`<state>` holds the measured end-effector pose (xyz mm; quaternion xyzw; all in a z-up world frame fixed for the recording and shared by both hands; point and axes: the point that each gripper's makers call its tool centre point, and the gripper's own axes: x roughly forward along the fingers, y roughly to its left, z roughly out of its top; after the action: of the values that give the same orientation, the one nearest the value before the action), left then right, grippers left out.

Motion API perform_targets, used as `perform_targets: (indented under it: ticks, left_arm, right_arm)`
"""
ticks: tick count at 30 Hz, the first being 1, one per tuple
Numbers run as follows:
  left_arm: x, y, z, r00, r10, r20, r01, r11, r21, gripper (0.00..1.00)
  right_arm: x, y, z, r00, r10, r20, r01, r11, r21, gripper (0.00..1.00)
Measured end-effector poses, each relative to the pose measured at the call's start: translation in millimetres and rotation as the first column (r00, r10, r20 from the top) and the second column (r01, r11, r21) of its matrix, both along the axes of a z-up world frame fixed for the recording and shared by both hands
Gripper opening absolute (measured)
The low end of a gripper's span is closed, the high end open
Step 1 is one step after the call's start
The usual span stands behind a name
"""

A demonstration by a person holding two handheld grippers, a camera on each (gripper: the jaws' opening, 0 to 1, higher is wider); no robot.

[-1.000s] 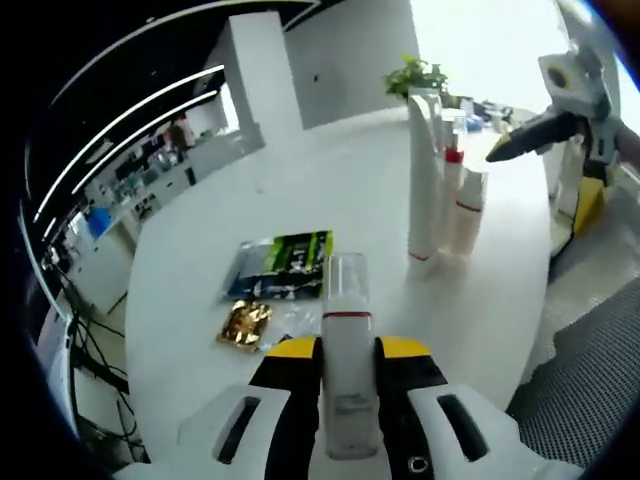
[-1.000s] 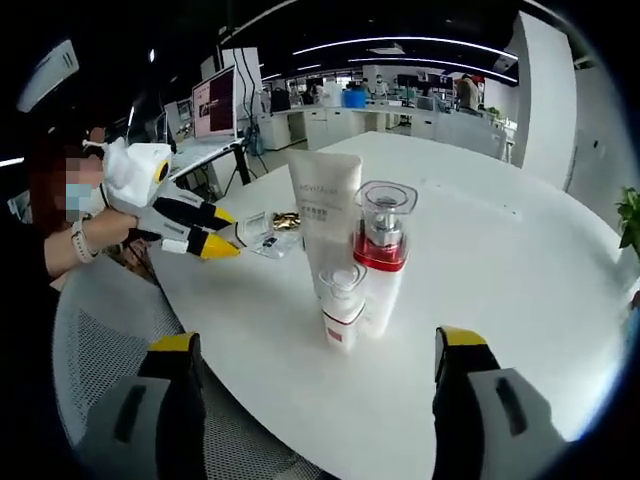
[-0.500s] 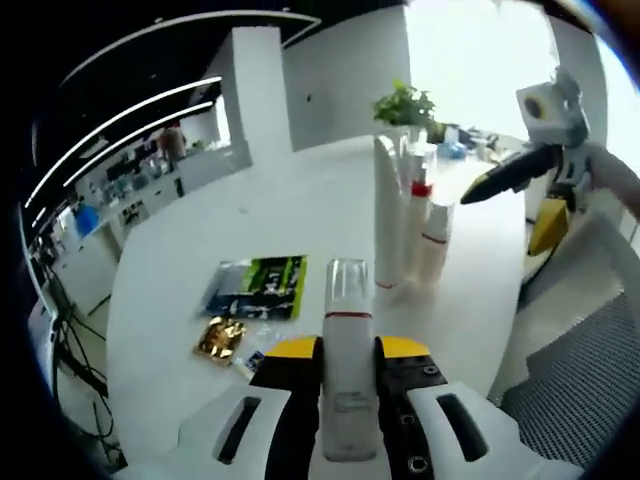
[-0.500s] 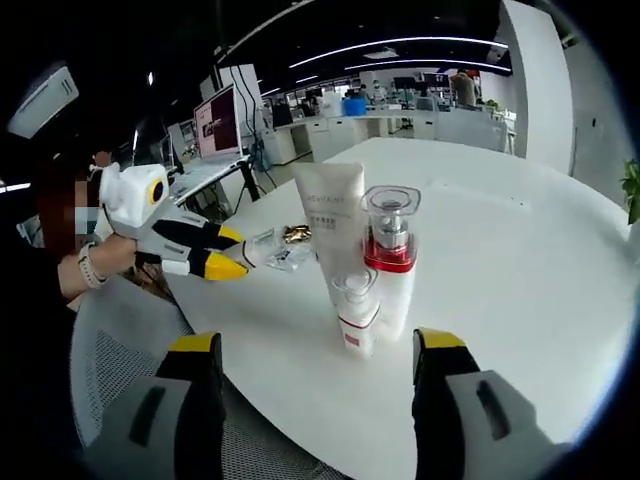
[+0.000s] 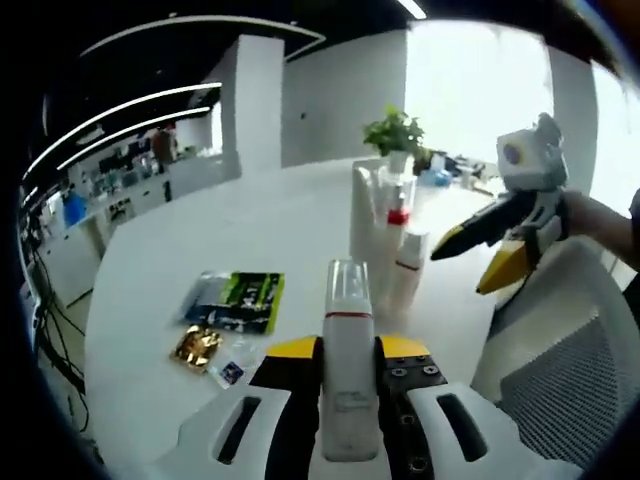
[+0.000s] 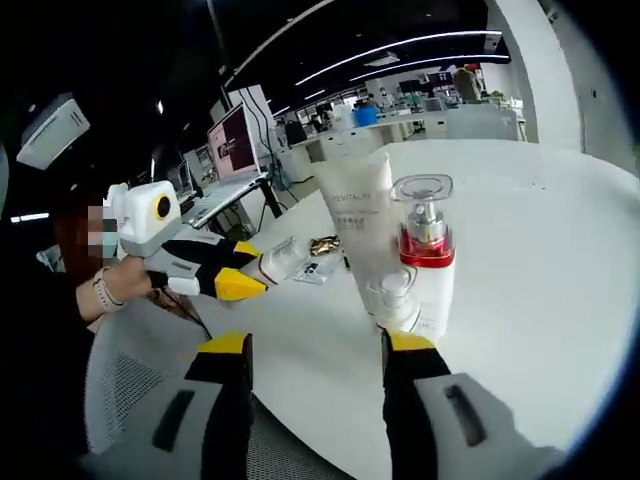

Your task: Arrange the skincare products in the storage area until every visible bottle or jar stands upright without overlapping.

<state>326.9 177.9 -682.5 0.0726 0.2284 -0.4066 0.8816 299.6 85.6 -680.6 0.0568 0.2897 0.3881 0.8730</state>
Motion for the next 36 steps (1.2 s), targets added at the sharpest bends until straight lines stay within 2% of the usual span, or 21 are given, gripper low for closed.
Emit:
perform_targets:
  ticks: [8,10,15,27,36]
  left_arm:
    - [-4.0,-5.4,1.0,1.0,-0.018,-0.012,0.018,1.0,-0.022,0.17]
    - [-4.4,-5.9,1.1,1.0,-0.019,-0.014,0.019,1.0,-0.025,0.17]
    - [-4.9,-7.3,1.5,1.0,-0.023,-0.016,0.022,0.999,-0.032,0.17]
    - [-10.4,-16.4,5.4,0.998,-0.066,-0.013,0.065,0.996,-0.06,0.17]
    - [-12.7,-20.3,6.0,0.996,-0.087,-0.001,0.086,0.995,-0.053,0.17]
  right_arm:
    - [3.8,9.5,-10.1,0.999,-0.002,-0.035,0.003,0.999,0.035,0.44]
    - [5.7,12.6,-7.5,0.999,-0.005,-0.042,0.008,0.997,0.073,0.43]
    - [11.2,18.3,-2.5,0.997,-0.026,-0.076,0.039,0.984,0.172,0.43]
    - [20.0,28.4,4.6,0.992,-0.035,-0.123,0.068,0.961,0.269,0.41]
    - [19.7,45.0,8.5,0.986,-0.015,-0.168,0.077,0.928,0.364,0.39]
